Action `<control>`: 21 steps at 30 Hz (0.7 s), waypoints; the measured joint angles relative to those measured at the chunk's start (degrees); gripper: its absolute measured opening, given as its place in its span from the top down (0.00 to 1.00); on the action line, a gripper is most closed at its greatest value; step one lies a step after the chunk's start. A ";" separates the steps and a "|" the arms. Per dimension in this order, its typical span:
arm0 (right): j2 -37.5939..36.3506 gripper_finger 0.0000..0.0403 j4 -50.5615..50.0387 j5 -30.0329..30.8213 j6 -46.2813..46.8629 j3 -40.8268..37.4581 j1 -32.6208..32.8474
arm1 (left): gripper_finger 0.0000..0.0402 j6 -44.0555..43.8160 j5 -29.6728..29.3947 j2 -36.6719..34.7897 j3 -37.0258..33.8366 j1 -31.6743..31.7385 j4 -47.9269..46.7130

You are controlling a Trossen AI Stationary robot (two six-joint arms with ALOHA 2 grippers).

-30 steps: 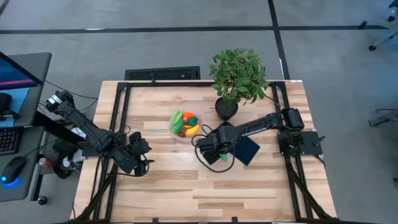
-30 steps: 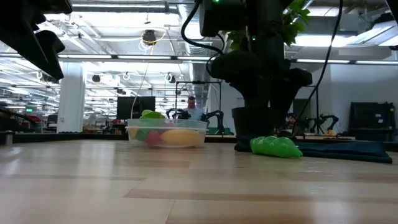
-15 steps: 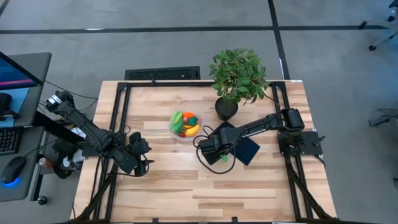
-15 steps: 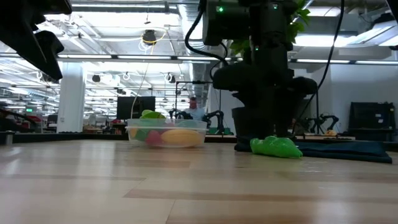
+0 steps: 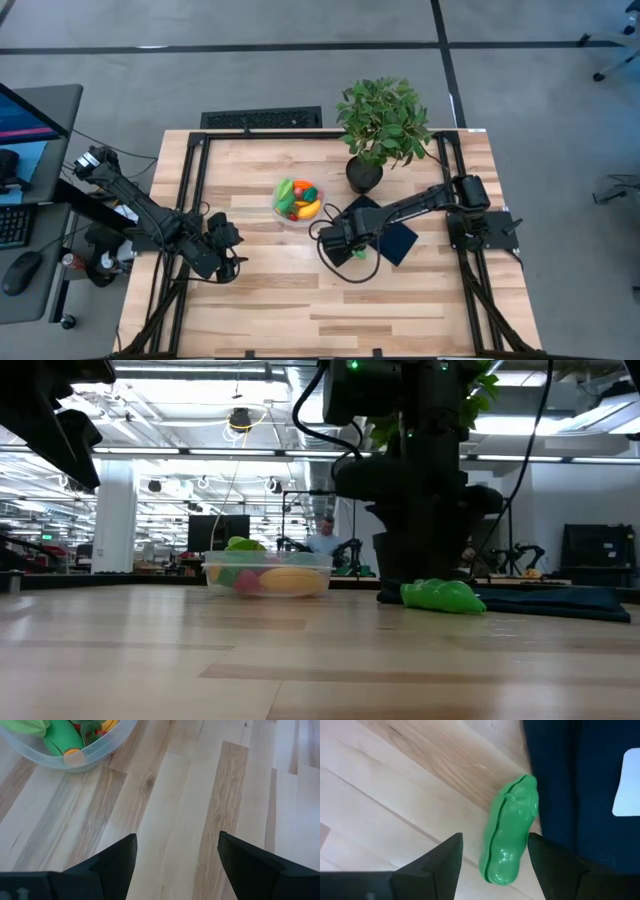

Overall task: Pick and placing Produce into tupperware
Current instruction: Put the green peas into the transparent bin

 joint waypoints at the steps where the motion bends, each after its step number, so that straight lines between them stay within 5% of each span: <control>1: 0.00 0.46 0.00 0.07 -0.05 0.00 0.00 | 0.34 -0.02 0.00 0.00 0.00 -0.01 -0.01; 21: 1.01 0.46 1.61 -1.16 -1.03 0.00 0.96 | 0.34 -0.45 0.74 0.00 0.00 -0.02 0.02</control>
